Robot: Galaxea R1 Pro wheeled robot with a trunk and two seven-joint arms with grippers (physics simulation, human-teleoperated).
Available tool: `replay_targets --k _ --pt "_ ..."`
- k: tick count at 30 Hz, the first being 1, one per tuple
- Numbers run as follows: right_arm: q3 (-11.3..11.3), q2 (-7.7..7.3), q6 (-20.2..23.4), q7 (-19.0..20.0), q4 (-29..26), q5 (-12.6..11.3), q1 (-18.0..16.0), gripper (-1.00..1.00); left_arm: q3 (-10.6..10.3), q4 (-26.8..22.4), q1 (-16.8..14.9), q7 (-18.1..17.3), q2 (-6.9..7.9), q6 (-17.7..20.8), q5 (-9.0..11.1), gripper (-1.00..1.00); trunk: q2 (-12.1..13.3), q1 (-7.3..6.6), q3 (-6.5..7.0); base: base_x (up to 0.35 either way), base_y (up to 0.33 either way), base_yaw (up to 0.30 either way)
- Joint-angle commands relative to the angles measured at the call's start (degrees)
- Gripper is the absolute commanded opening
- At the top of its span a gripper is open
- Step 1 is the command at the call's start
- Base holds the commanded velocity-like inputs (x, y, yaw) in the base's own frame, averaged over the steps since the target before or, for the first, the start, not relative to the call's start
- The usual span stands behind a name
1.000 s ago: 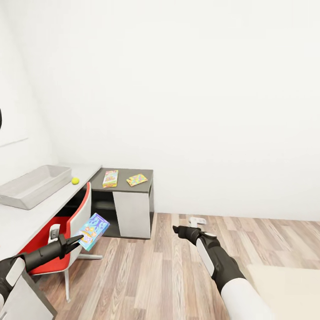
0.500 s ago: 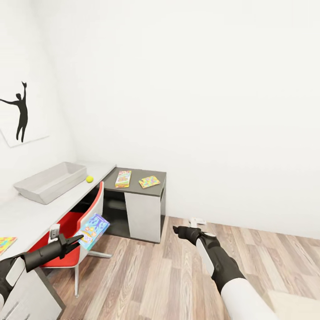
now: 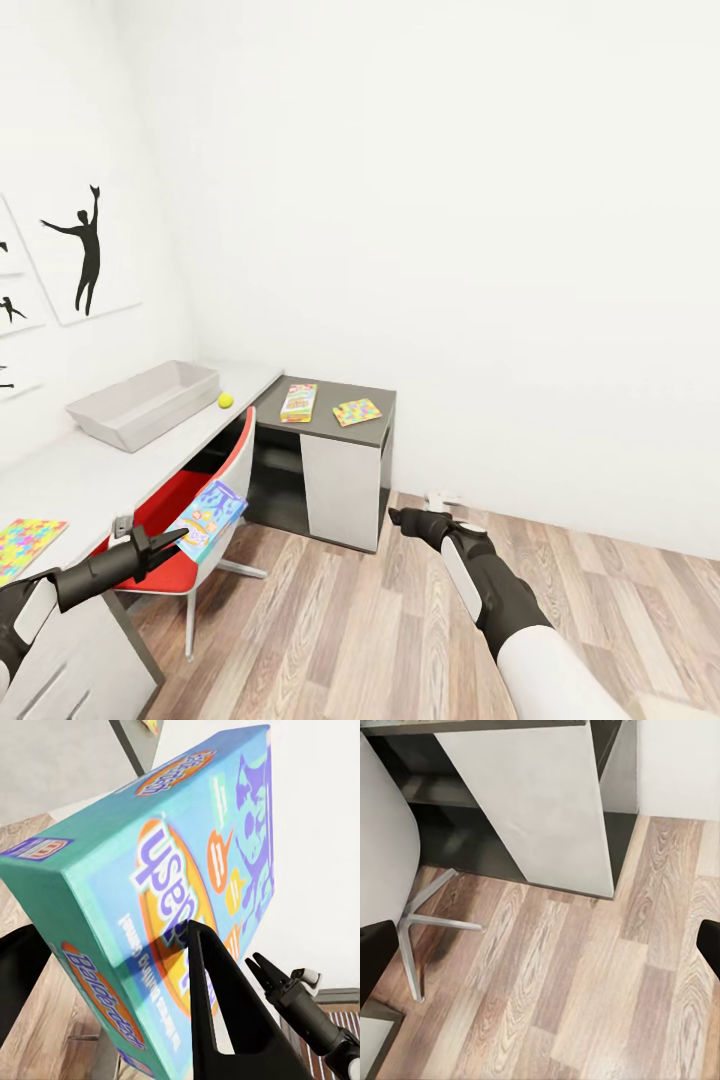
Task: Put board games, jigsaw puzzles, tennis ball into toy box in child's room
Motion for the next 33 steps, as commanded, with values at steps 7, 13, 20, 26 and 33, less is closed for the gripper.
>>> replay_targets --k 7,13,20,26,33 --pt "0.0 -0.01 0.3 0.0 -0.1 -0.3 0.0 1.0 0.0 0.0 -0.1 -0.4 0.04 0.3 0.1 -1.0 -0.1 0.04 -0.14 0.0 0.0 0.001" --pt "0.0 -0.01 0.3 -0.1 -0.1 -0.3 0.0 1.0 0.0 0.0 -0.1 -0.2 0.07 0.3 0.1 -1.0 -0.1 0.04 -0.14 0.133 -0.003 0.0" --pt "0.0 -0.01 0.3 0.0 0.0 -0.3 0.0 1.0 0.1 0.0 -0.1 -0.1 0.07 0.3 0.1 -1.0 -0.1 0.04 -0.14 0.293 -0.124 0.14" --pt "-0.1 -0.08 0.3 0.0 0.0 -0.3 0.0 1.0 0.1 0.0 -0.1 -0.1 0.07 0.3 0.1 -1.0 -0.1 0.04 -0.14 0.284 -0.187 0.198" --pt "0.1 -0.01 0.3 0.1 -0.1 -0.3 0.0 1.0 0.1 0.0 -0.1 -0.2 0.07 0.3 0.1 -1.0 -0.1 0.04 -0.14 0.206 -0.14 0.026"
